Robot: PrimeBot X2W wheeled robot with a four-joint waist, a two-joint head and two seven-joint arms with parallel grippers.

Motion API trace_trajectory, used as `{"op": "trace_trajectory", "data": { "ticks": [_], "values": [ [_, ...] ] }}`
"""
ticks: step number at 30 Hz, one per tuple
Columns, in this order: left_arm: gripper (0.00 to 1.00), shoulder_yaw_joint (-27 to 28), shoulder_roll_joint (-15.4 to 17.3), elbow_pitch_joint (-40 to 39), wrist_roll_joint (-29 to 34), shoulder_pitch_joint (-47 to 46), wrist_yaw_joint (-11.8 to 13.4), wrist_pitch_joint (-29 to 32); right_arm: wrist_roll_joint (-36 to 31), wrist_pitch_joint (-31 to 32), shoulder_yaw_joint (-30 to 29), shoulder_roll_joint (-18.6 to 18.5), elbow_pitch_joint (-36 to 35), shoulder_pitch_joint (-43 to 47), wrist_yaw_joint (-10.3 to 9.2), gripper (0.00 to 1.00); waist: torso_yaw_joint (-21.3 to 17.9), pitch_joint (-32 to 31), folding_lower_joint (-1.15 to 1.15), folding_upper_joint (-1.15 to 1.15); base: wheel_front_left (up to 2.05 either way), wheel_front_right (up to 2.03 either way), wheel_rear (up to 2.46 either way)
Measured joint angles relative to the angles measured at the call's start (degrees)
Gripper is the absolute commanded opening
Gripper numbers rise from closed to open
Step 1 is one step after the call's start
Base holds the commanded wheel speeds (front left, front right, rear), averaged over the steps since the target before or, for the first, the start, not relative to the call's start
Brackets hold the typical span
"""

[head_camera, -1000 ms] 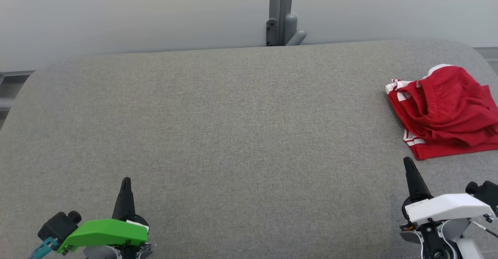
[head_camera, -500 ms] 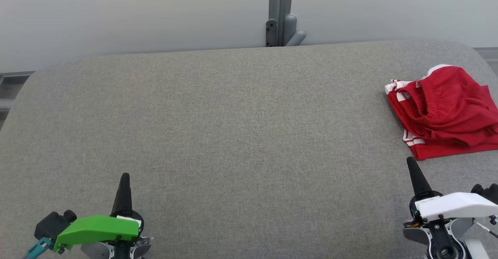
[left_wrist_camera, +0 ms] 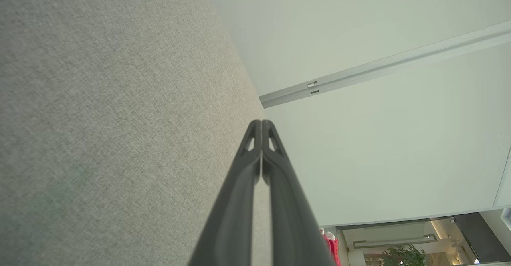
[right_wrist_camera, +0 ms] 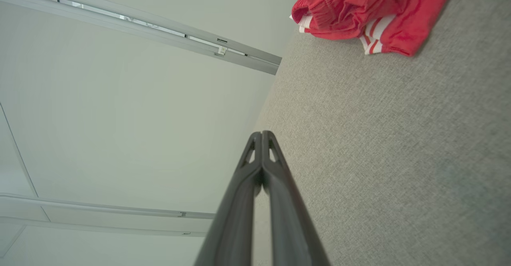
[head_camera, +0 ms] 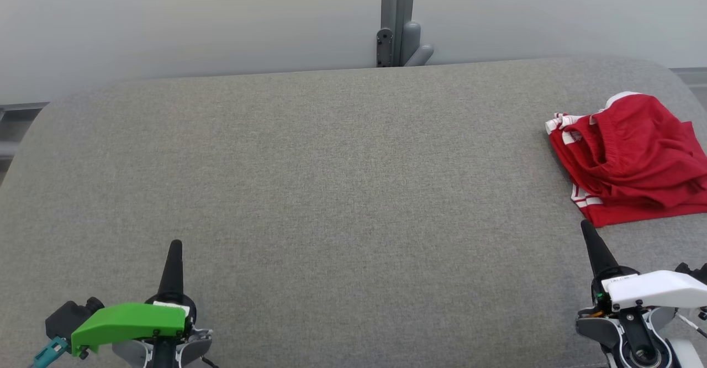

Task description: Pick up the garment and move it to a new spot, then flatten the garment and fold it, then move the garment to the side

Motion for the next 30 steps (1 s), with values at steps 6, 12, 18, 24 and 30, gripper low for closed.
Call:
{"op": "trace_trajectory", "data": {
  "ticks": [6,12,18,24,30],
  "values": [
    [0.0,0.31,0.0,-0.12,-2.61,-0.42,-0.43,0.55,3.07,0.82,-0.48,-0.02,0.15,-0.13,0.0,0.0,-0.03,-0.05,0.0,0.0,0.0,0.0,0.0],
    [0.0,0.62,0.0,-0.19,-5.41,-0.57,-0.85,1.12,5.93,1.67,-0.96,-0.04,0.27,-0.21,0.0,0.0,-0.07,-0.09,0.0,0.0,0.0,0.0,0.0],
    [0.0,0.87,0.0,-0.26,-8.27,-1.01,-1.25,1.79,8.59,2.44,-1.44,-0.05,0.37,-0.33,0.0,0.0,-0.1,-0.14,0.0,0.0,0.0,0.0,0.0],
    [0.0,1.14,0.0,-0.34,-10.65,-1.09,-1.51,2.34,11.21,3.04,-1.91,-0.07,0.48,-0.51,0.0,0.0,-0.13,-0.19,0.0,0.0,0.0,0.0,0.0],
    [0.0,1.42,0.0,-0.43,-12.77,-1.37,-1.93,2.9,13.73,3.8,-2.34,-0.07,0.6,-0.68,0.0,0.0,-0.16,-0.23,0.0,0.0,0.0,0.0,0.0]
  ]
}}
